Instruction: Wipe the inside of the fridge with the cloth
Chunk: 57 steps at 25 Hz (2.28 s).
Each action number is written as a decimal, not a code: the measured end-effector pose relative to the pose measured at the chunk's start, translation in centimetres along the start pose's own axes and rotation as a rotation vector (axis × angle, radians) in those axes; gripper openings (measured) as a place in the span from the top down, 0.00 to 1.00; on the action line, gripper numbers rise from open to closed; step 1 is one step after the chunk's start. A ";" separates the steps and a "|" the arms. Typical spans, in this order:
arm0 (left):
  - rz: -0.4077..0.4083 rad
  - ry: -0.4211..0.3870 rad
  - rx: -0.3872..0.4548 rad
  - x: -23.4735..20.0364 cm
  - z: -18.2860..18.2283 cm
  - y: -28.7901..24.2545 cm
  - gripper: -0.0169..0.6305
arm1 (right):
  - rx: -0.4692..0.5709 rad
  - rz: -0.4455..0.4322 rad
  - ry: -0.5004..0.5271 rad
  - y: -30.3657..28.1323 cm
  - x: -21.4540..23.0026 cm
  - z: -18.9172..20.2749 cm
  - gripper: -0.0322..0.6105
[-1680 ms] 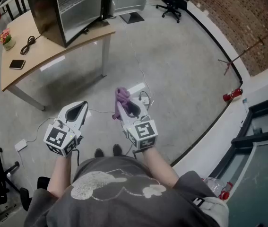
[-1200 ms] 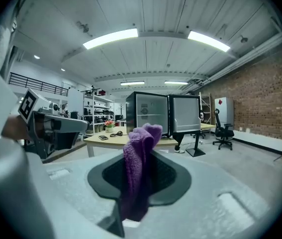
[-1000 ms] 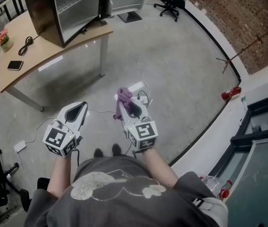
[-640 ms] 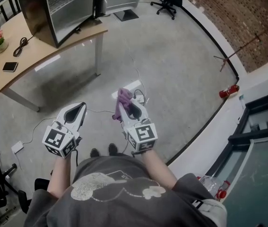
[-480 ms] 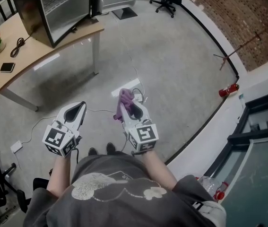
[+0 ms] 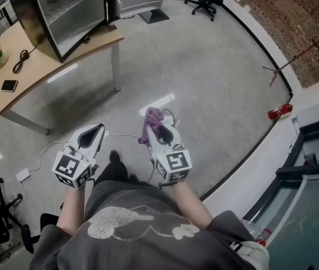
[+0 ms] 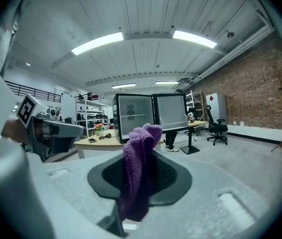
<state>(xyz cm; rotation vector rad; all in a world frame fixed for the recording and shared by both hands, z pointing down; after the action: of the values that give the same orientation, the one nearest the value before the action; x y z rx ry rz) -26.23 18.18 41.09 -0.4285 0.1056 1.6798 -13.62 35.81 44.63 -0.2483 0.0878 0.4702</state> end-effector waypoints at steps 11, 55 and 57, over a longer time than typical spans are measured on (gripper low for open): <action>0.048 0.003 0.005 -9.3 -2.9 -9.3 0.95 | -0.042 0.052 0.025 -9.6 5.5 -0.7 0.82; -0.466 0.066 0.211 -33.8 -20.1 -24.6 0.95 | 0.139 -0.586 0.135 -54.2 13.3 -13.5 0.82; -0.542 0.062 0.237 -34.6 -20.7 -24.1 0.95 | 0.173 -0.667 0.148 -55.8 12.5 -14.7 0.82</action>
<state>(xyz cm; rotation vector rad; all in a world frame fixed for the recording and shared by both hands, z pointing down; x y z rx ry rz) 4.98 -16.80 37.87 -0.2961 0.2119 1.1058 22.66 -10.61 40.69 -0.1293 0.1809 -0.2193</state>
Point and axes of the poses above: the fingertips, and each gripper's own axes: y backward along the fingers, x to its right, z out of its underside, the point moved 6 cm from there along y, backward along the fingers, and after that the axes turned 13 degrees about y, right-handed, at the moved point
